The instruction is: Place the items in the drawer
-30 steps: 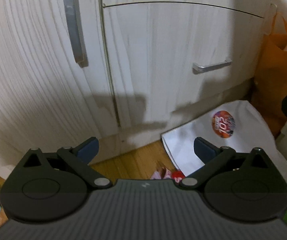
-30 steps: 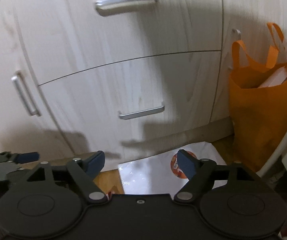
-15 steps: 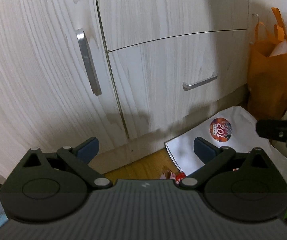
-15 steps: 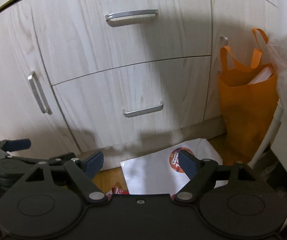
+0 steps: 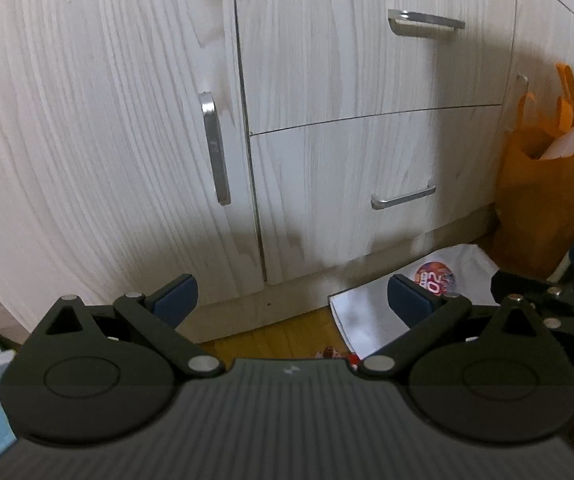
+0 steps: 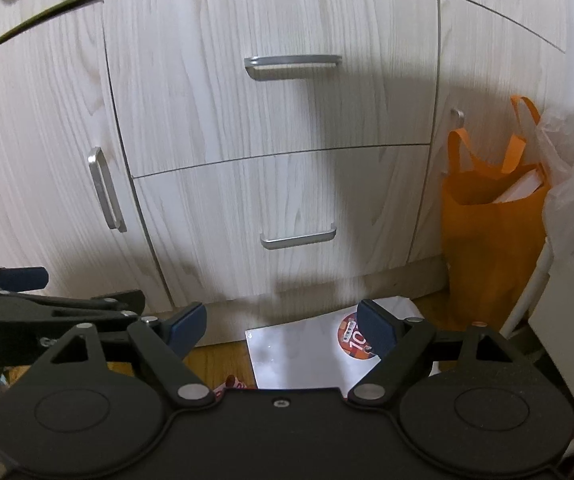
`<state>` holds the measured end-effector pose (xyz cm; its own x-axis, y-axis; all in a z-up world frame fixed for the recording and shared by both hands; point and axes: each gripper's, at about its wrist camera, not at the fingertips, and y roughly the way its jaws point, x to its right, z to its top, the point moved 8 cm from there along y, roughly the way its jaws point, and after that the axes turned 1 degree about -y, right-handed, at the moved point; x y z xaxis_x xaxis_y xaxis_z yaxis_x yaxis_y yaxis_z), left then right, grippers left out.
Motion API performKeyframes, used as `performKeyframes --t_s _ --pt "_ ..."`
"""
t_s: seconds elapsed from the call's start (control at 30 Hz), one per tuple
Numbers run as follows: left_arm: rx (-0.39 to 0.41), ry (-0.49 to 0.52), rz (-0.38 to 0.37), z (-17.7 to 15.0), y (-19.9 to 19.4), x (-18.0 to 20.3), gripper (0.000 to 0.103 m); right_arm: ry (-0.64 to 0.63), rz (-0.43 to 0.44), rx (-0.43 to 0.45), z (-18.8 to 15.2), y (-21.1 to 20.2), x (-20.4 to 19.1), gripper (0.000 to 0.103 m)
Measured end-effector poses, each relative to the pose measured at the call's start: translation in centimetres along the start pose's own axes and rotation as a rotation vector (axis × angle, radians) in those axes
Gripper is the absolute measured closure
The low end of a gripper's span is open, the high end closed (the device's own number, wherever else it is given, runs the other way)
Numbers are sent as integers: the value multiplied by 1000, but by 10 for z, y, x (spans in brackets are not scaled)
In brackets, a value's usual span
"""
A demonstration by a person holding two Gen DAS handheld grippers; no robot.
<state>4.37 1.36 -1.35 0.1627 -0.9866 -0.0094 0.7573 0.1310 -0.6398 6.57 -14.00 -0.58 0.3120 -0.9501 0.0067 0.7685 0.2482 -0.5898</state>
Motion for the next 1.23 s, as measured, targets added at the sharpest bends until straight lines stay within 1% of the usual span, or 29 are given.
performKeyframes --t_s 0.1,0.27,0.33,0.53,0.67,0.77,0.87,0.97,1.03,1.13,1.17,1.23 --pt "-11 -19 19 -1 -3 1 0 -6 0 6 4 -2 0 16" --pt "29 86 143 2 -14 13 0 17 4 13 7 -1 3 16" --pt "34 115 155 2 -15 17 0 21 -9 17 7 0 6 16" --pt "-55 95 67 -6 -4 23 0 27 -16 27 9 -6 11 16" --pt "-98 96 14 -12 1 30 0 26 -15 25 9 -6 12 15" --pt "-85 106 0 -15 -2 35 0 20 -13 19 8 -4 10 15" --pt "-77 98 -46 -16 -6 38 0 10 -8 13 7 -3 7 15" --pt "-73 92 -60 -17 -9 40 0 8 -3 13 6 -2 4 15" --pt "-52 92 -52 -16 -12 41 0 8 0 15 6 -3 3 15" --pt "8 108 -14 -12 -19 41 0 12 2 21 7 -6 3 15" --pt "15 110 -13 -11 -20 40 0 13 3 23 7 -7 3 15" --pt "-2 100 -34 -11 -20 40 0 14 4 27 8 -8 3 15"
